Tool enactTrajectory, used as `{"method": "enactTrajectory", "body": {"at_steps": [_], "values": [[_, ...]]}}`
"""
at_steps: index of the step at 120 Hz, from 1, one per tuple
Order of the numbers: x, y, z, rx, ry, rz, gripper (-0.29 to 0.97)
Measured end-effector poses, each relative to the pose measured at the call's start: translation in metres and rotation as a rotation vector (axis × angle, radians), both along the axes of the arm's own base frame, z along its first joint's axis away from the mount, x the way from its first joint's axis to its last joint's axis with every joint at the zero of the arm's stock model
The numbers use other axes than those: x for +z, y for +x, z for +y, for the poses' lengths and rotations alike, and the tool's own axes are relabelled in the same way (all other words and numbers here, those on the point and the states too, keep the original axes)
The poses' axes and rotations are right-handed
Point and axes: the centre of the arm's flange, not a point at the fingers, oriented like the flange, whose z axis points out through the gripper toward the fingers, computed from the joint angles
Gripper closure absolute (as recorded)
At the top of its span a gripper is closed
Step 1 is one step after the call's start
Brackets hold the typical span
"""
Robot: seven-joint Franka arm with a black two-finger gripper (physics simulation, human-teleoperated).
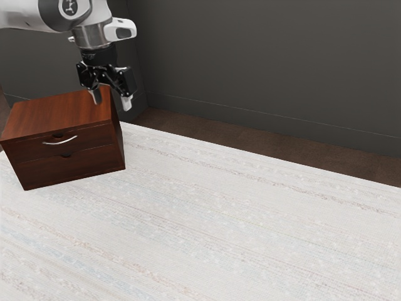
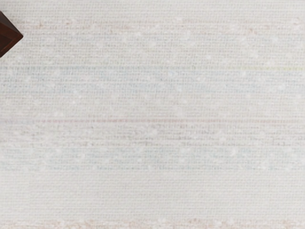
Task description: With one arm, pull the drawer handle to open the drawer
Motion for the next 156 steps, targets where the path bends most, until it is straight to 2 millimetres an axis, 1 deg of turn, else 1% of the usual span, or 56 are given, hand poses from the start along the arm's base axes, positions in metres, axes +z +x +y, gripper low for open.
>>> {"method": "enactTrajectory", "body": {"at_steps": [1, 4, 6, 8, 11, 18, 32, 37, 44, 47, 53, 64, 76, 97, 104, 111, 115, 119, 121, 126, 130, 136, 142, 150, 156], "values": [[0.000, 0.000, 0.000, 0.000, 0.000, 0.000, 0.00], [0.036, -0.007, 0.001, 0.005, 0.013, -0.063, 0.00], [0.053, -0.011, 0.002, 0.008, 0.021, -0.091, 0.00], [0.065, -0.015, 0.002, 0.012, 0.027, -0.110, 0.00], [0.077, -0.019, 0.004, 0.020, 0.035, -0.127, 0.00], [0.089, -0.025, 0.014, 0.048, 0.050, -0.137, 0.00], [0.097, -0.032, 0.045, 0.124, 0.067, -0.133, 0.00], [0.120, -0.037, 0.053, 0.148, 0.066, -0.167, 0.00], [0.166, -0.053, 0.059, 0.174, 0.060, -0.245, 0.00], [0.179, -0.058, 0.060, 0.181, 0.058, -0.266, 0.00], [0.189, -0.063, 0.059, 0.187, 0.054, -0.279, 0.00], [0.191, -0.062, 0.054, 0.187, 0.048, -0.276, 0.00], [0.176, -0.047, 0.048, 0.183, 0.047, -0.241, 0.00], [0.172, -0.042, 0.037, 0.183, 0.042, -0.241, 0.00], [0.172, -0.042, 0.034, 0.225, 0.035, -0.246, 0.00], [0.165, -0.045, 0.030, 0.327, 0.012, -0.233, 0.00], [0.157, -0.048, 0.028, 0.399, 0.000, -0.217, 0.00], [0.144, -0.052, 0.028, 0.473, -0.008, -0.192, 0.00], [0.134, -0.055, 0.032, 0.514, -0.009, -0.175, 0.00], [0.096, -0.065, 0.051, 0.634, 0.000, -0.123, 0.00], [0.072, -0.072, 0.067, 0.727, 0.007, -0.098, 0.00], [0.036, -0.080, 0.079, 0.837, 0.014, -0.070, 0.00], [0.000, -0.086, 0.086, 0.929, 0.017, -0.051, 0.00], [-0.035, -0.091, 0.095, 1.043, 0.010, -0.054, 0.00], [-0.057, -0.092, 0.100, 1.119, -0.001, -0.066, 0.00]]}}
